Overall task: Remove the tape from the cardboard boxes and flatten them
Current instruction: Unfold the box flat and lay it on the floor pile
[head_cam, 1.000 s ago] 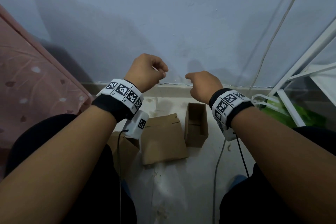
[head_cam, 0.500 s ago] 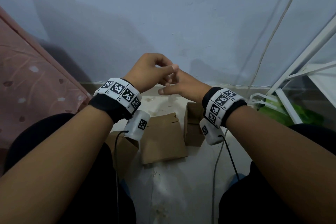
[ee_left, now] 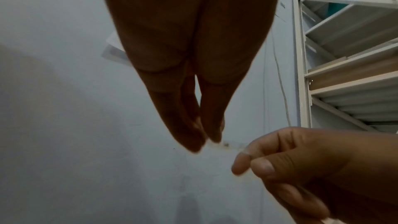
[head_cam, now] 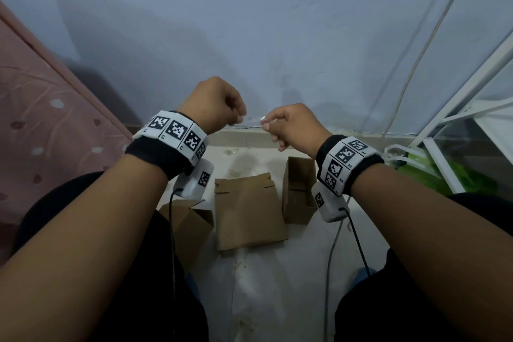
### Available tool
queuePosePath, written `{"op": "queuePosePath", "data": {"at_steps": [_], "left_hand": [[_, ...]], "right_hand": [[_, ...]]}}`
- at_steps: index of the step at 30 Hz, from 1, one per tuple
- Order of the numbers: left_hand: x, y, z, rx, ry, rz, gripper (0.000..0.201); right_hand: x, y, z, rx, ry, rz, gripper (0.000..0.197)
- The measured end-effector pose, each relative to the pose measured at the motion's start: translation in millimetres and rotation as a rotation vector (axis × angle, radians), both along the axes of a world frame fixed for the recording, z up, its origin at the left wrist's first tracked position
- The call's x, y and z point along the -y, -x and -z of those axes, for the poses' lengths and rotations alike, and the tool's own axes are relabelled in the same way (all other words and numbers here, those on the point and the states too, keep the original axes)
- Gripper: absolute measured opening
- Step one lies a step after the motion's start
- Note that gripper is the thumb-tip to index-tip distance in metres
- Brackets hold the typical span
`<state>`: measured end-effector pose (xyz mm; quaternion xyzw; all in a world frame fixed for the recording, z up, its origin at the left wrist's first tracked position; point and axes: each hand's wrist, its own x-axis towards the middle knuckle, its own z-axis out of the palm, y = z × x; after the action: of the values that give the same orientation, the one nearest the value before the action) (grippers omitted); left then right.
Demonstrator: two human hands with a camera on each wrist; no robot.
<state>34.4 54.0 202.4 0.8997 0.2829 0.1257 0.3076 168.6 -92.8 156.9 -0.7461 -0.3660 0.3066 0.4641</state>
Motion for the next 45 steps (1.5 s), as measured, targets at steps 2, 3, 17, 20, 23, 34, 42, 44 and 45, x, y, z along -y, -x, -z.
{"op": "queuePosePath", "data": {"at_steps": [2, 3, 17, 20, 23, 34, 42, 44, 45], "left_hand": [[0, 1, 2, -0.100, 0.024, 0.032, 0.015], [2, 2, 2, -0.115, 0.023, 0.052, 0.016], [27, -12, 12, 0.099, 0.368, 0.117, 0.008], [27, -12, 12, 0.236, 0.415, 0.012, 0.015], [27, -14, 17, 0.280, 0.461, -0.063, 0.018], [35, -19, 24, 0.326, -0.157, -0.044, 0.004], [35, -24, 23, 0.378, -0.057, -0.009, 0.012], [32, -29, 31, 0.331, -0.114, 0.033, 0.015], [32, -31, 34, 0.310, -0.155, 0.054, 0.017]], "right_hand": [[-1, -3, -1, -0.001, -0.067, 0.066, 0.022], [-1, -4, -3, -0.015, -0.097, 0.083, 0.023], [-4, -3, -7, -0.070, -0.233, 0.235, 0.011], [-5, 2, -10, -0.125, -0.201, 0.172, 0.024], [-5, 8, -14, -0.268, -0.169, 0.093, 0.029], [-5, 15, -20, -0.437, -0.143, -0.021, 0.042], [-5, 11, -23, -0.600, -0.325, -0.020, 0.037], [-5, 9, -22, -0.682, -0.385, 0.008, 0.038], [-5, 6, -22, -0.707, -0.411, 0.036, 0.039]]}}
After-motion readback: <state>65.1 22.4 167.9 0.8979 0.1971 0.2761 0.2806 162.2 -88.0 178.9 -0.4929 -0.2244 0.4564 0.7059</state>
